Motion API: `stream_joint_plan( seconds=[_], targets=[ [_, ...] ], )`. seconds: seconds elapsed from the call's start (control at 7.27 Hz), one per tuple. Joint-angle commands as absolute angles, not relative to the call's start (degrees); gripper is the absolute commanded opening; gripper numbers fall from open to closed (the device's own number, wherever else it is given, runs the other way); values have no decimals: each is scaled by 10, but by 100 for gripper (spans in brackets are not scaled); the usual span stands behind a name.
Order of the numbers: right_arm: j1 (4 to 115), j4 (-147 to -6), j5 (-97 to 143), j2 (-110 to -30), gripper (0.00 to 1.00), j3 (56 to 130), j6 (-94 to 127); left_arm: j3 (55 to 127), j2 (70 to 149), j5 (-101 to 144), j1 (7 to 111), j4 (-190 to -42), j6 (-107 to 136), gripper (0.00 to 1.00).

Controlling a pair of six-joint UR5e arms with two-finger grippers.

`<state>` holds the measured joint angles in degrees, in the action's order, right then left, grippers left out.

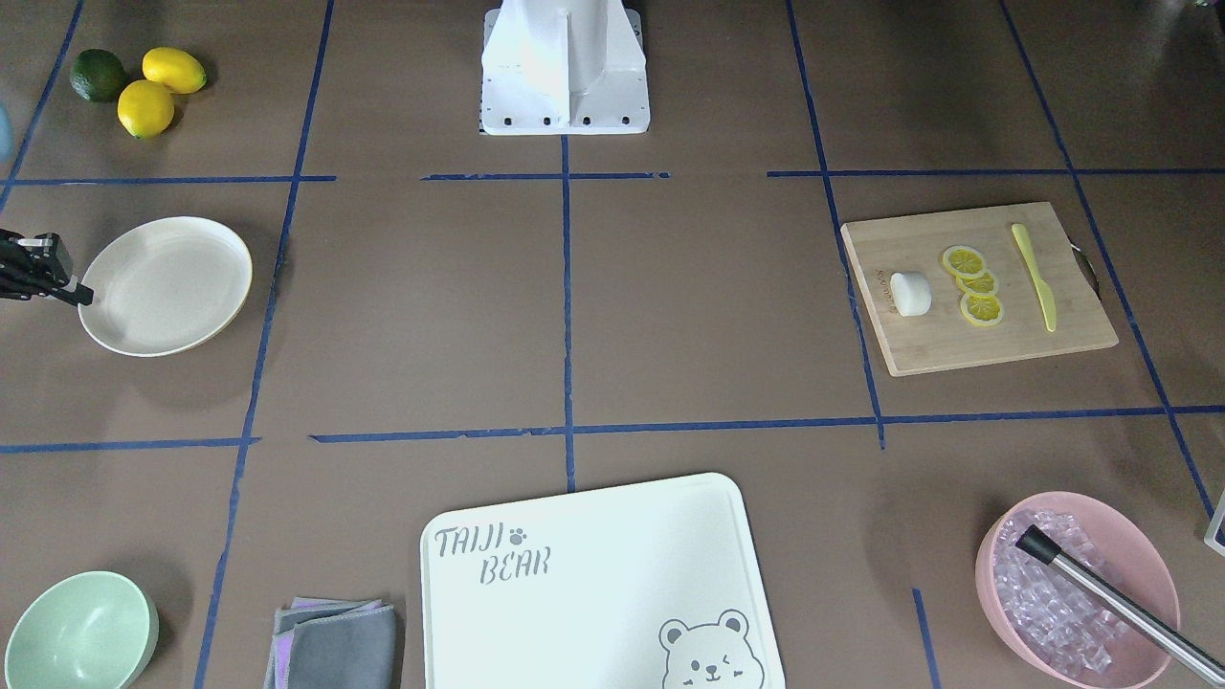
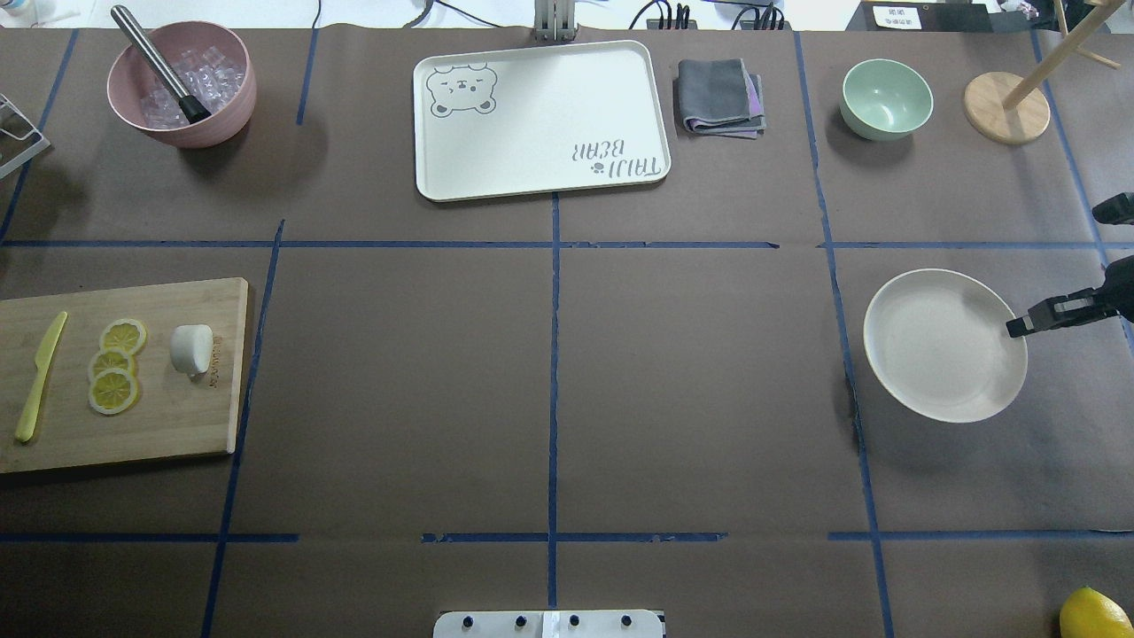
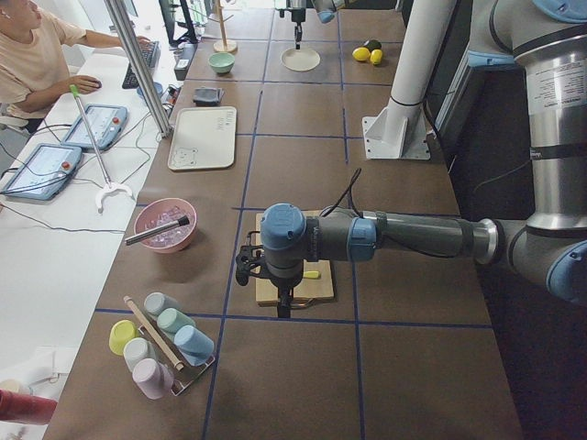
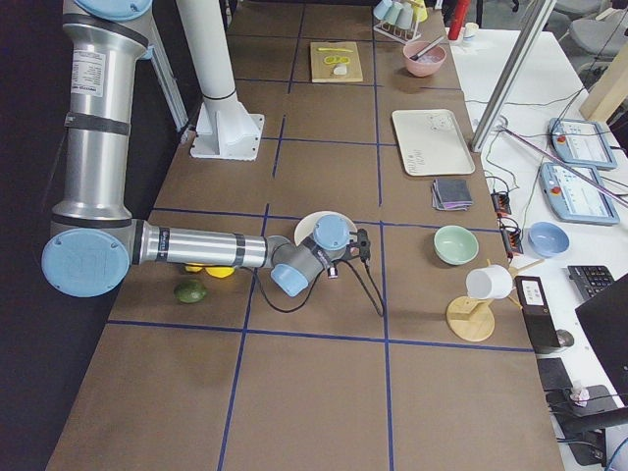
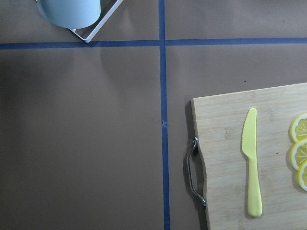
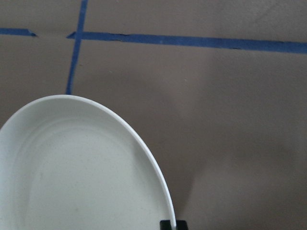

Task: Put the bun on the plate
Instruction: 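Slide the cream plate with the right gripper toward the table center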

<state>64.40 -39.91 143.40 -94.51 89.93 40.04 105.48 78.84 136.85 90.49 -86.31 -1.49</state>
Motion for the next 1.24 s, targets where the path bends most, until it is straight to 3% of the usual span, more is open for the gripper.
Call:
stream_joint_plan(
  seconds=[0.0, 0.28, 0.69, 1.1],
  targets=[
    [629, -409, 1441, -857, 0, 907, 491, 1056, 788, 1368, 905, -863, -15, 100],
    [537, -431, 1393, -750, 0, 909, 673, 1056, 788, 1368, 905, -862, -15, 100],
    [400, -589, 1220, -614, 0, 908, 750, 1060, 780, 1369, 905, -865, -15, 100],
    [310, -628, 1122, -585, 0, 901, 789, 1060, 780, 1369, 904, -864, -15, 100]
  ],
)
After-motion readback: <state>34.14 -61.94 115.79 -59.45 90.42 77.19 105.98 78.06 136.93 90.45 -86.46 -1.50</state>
